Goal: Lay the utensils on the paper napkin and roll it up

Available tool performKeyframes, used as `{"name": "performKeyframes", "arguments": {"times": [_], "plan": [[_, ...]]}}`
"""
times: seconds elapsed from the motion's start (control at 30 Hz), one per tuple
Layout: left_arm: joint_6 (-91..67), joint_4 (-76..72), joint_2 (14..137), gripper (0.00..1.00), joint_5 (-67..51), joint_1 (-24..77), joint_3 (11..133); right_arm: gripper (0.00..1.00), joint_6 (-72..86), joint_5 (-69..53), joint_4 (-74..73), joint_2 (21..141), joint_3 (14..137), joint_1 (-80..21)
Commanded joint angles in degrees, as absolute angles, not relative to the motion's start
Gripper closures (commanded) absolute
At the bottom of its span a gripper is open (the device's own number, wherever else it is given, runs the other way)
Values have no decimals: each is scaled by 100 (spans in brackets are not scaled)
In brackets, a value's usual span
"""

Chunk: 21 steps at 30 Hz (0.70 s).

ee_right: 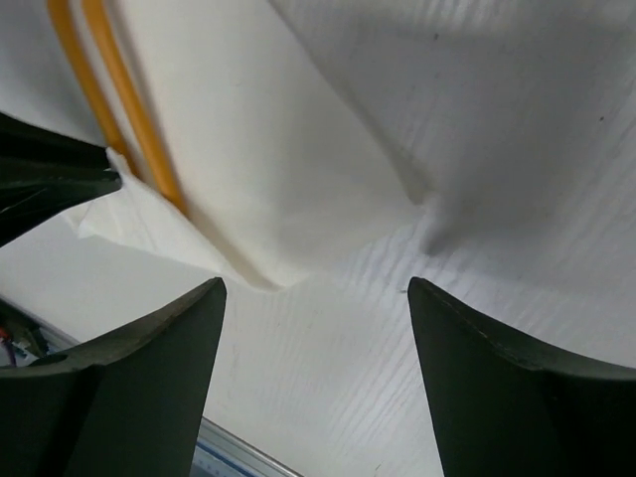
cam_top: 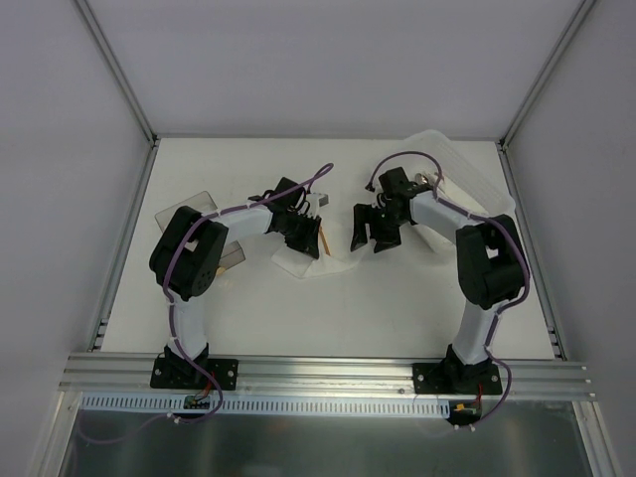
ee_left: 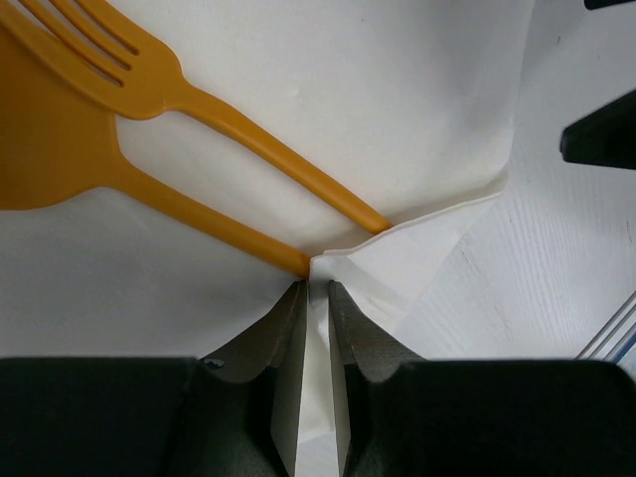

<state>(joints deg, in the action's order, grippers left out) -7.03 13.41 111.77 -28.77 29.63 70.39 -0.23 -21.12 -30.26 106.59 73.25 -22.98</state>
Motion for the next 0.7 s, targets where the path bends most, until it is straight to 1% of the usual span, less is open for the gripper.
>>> {"name": "performKeyframes", "arguments": {"times": [0.0, 0.23, 0.4, 0.67], "plan": [[-721, 1477, 11189, 85, -2777, 2980, 7137, 21, -44, -1688, -3146, 10907, 7611, -2276], [-729, 1476, 11206, 85, -2777, 2979, 7137, 20, 228, -1986, -2866, 11399, 7787, -2285], [-712, 1468, 11197, 85, -2751, 2979, 7119, 20, 483, -2486, -2418, 11540, 7577, -2285], [-738, 1485, 11206, 85, -2786, 2962, 7137, 28, 948, -3251, -1486, 11251, 6918, -2154]]}}
